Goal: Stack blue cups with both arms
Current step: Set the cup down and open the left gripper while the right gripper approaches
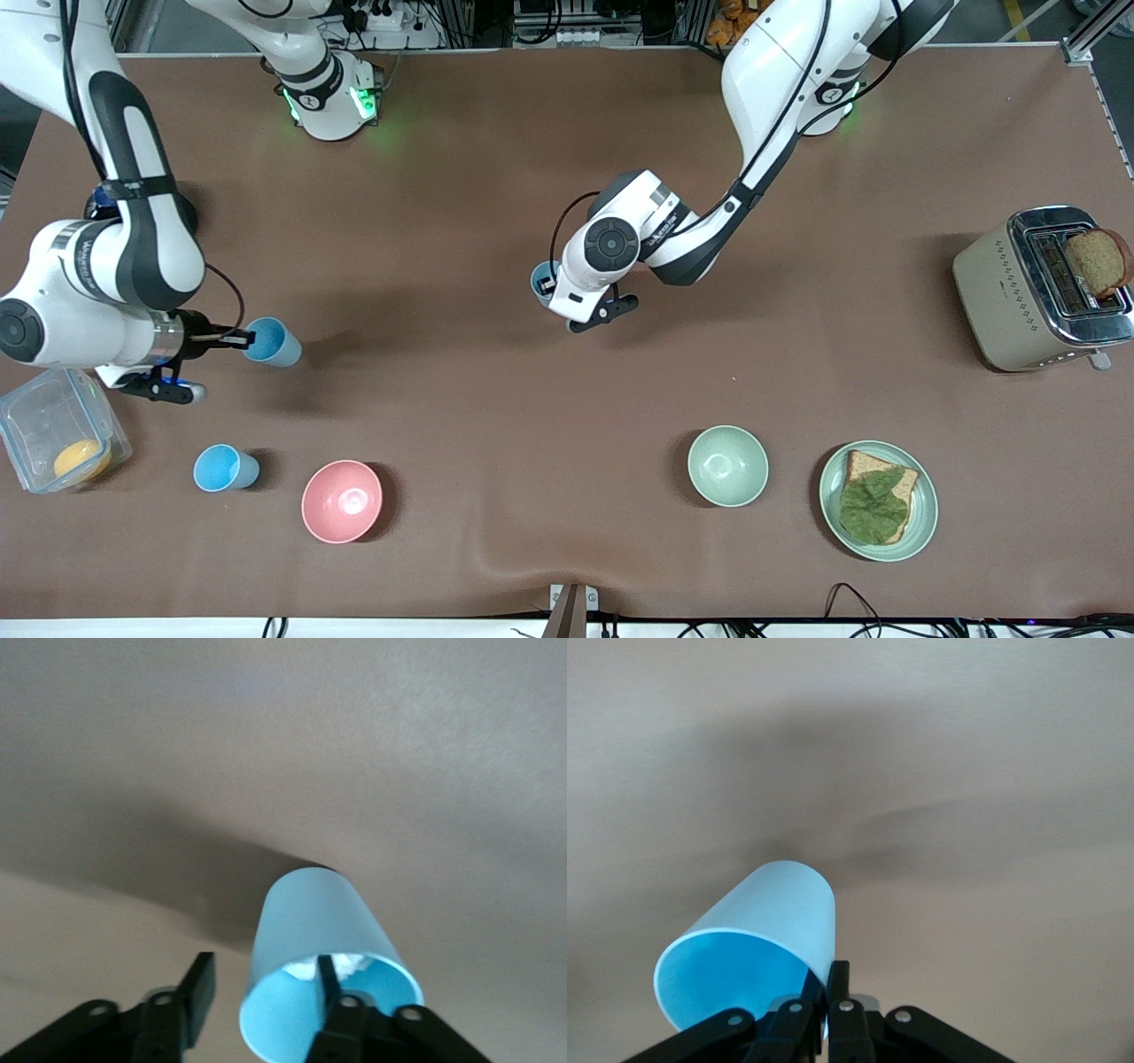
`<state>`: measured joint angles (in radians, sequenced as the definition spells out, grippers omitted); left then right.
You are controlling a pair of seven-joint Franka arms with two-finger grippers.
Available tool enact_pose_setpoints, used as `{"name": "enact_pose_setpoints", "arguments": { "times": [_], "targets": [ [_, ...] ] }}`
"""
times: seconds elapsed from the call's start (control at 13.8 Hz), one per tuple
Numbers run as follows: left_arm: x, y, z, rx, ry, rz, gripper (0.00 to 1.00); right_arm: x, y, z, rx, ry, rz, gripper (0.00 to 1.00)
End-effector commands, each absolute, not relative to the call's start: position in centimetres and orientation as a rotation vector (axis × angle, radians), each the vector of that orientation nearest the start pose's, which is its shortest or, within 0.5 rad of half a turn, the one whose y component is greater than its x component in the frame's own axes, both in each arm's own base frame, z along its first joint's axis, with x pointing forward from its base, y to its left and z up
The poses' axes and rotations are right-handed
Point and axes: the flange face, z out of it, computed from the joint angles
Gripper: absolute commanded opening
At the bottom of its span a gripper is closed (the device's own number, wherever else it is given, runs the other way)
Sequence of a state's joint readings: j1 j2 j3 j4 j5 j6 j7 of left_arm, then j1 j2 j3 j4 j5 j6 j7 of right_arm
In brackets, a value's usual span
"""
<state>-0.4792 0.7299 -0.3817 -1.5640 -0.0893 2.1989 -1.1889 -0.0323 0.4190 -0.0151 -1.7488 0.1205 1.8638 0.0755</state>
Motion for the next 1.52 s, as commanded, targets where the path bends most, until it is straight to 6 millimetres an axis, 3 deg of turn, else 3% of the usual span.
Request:
{"name": "enact_pose_setpoints", "arguments": {
  "times": [0.0, 0.22, 0.29, 0.43, 0.58, 0.79, 1.01, 1.23, 1.44],
  "targets": [
    [47.6, -49.6, 30.6, -3.086, -0.795, 0.485, 1.0, 62.8, 5.5, 33.7, -3.009, 0.241, 0.446, 0.0],
    [48.3, -46.3, 39.5, -3.063, -0.877, 0.414, 1.0, 61.8, 19.0, 34.9, -3.056, 0.212, 0.404, 0.0],
    [48.8, -44.3, 42.3, -3.059, -0.878, 0.39, 1.0, 60.5, 23.6, 35.2, -3.033, 0.214, 0.42, 0.0],
    [50.7, -38.4, 48.4, -3.102, -0.797, 0.32, 1.0, 57.7, 30.8, 34.9, -2.969, 0.176, 0.474, 0.0],
    [52.0, -32.3, 52.4, -3.109, -0.737, 0.294, 1.0, 55.3, 36.9, 34.1, -2.945, 0.126, 0.508, 0.0],
    [53.4, -24.2, 55.7, -3.099, -0.655, 0.282, 1.0, 53.2, 40.8, 33.6, -2.947, 0.063, 0.489, 0.0],
    [55.1, -15.9, 56.9, -3.136, -0.512, 0.284, 1.0, 51.9, 42.3, 33.5, -2.952, 0.02, 0.504, 0.0],
    [56.0, -9.4, 58.2, -3.088, -0.421, 0.191, 1.0, 50.0, 44.3, 33.0, -2.966, -0.016, 0.517, 0.0],
    [56.5, -5.4, 58.3, -3.099, -0.359, 0.188, 1.0, 50.3, 44.1, 32.0, -2.977, 0.019, 0.515, 0.0]
  ]
}}
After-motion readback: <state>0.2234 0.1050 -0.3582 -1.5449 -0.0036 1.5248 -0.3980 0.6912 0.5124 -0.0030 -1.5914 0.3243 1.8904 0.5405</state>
